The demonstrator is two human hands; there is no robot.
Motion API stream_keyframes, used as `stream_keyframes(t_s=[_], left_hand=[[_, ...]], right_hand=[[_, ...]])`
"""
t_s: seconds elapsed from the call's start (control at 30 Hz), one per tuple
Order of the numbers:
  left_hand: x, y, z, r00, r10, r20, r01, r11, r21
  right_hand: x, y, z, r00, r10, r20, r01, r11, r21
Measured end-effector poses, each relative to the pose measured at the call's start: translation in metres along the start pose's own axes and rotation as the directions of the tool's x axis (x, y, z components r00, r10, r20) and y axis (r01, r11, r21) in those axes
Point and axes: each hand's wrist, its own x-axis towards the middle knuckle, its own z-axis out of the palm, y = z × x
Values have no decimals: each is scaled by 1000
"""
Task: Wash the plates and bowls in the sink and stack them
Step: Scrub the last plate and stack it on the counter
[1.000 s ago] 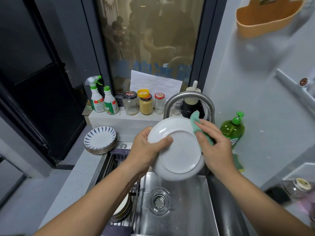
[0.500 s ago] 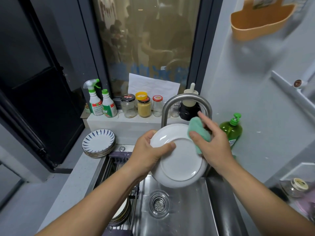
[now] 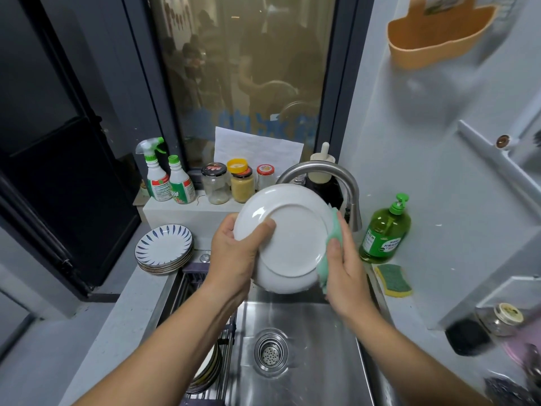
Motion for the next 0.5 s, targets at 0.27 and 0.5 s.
stream_keyframes(t_s=[0.27, 0.5], left_hand=[[-5, -8, 3, 989, 94, 118, -110, 984, 138], [3, -12, 21, 981, 39, -191, -72, 983, -166]], right_hand=[[54, -28, -8, 996, -84, 1, 82, 970, -228], [2, -4, 39, 977, 167, -136, -149, 980, 131]])
